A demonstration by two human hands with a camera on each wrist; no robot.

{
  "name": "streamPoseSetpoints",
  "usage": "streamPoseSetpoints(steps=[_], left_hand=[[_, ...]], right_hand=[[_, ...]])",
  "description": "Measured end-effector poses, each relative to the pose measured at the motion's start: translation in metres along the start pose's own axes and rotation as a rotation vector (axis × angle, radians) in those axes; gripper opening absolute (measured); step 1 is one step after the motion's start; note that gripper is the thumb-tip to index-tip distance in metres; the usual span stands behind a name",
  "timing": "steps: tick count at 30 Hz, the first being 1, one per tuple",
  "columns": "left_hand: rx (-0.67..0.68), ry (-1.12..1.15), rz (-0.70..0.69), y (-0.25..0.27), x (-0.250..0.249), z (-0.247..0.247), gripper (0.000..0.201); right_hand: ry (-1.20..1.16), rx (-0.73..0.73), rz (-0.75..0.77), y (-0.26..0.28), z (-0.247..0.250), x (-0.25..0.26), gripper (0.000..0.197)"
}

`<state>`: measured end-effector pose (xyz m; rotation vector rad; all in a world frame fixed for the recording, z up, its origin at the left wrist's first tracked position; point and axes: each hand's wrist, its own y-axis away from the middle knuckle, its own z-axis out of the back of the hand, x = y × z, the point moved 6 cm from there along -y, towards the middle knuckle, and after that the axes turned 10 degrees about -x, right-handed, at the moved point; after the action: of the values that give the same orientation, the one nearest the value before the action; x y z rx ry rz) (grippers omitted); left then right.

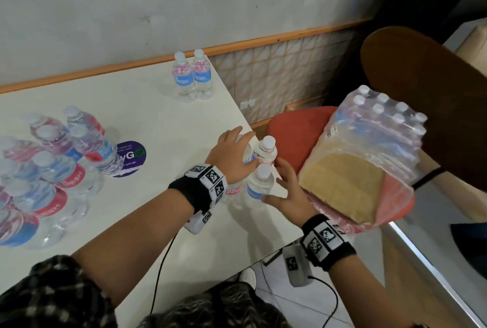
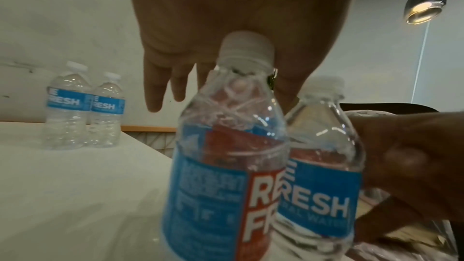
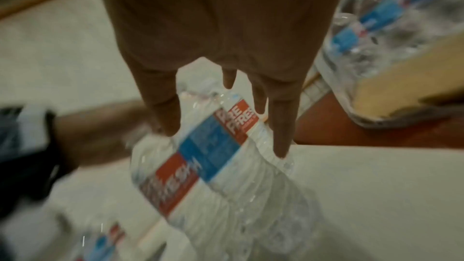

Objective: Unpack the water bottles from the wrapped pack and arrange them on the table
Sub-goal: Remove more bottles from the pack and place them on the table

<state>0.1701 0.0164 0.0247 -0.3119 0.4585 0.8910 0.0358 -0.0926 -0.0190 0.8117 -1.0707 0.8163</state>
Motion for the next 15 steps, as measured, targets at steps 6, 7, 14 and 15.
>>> streamPoseSetpoints(steps=[6, 7, 14, 15], left_hand=[[0.145, -0.009, 0.071, 0.006, 0.005, -0.004, 0.079], [0.137, -0.043, 0.059, 0.007, 0.006, -0.001, 0.075], [0.051, -0.078, -0.003, 0.023, 0.028, 0.023, 0.058], [0.047, -0.079, 0.001, 0.026, 0.034, 0.027, 0.057]], right_hand=[[-0.486, -0.002, -0.529, -0.02, -0.002, -0.022, 0.077], [-0.465, 0.043, -0.529, -0.024, -0.011, -0.02, 0.083], [-0.429, 0.11, -0.45, -0.04, -0.062, -0.007, 0.044], [-0.417, 0.118, -0.46, -0.039, -0.069, -0.005, 0.045]])
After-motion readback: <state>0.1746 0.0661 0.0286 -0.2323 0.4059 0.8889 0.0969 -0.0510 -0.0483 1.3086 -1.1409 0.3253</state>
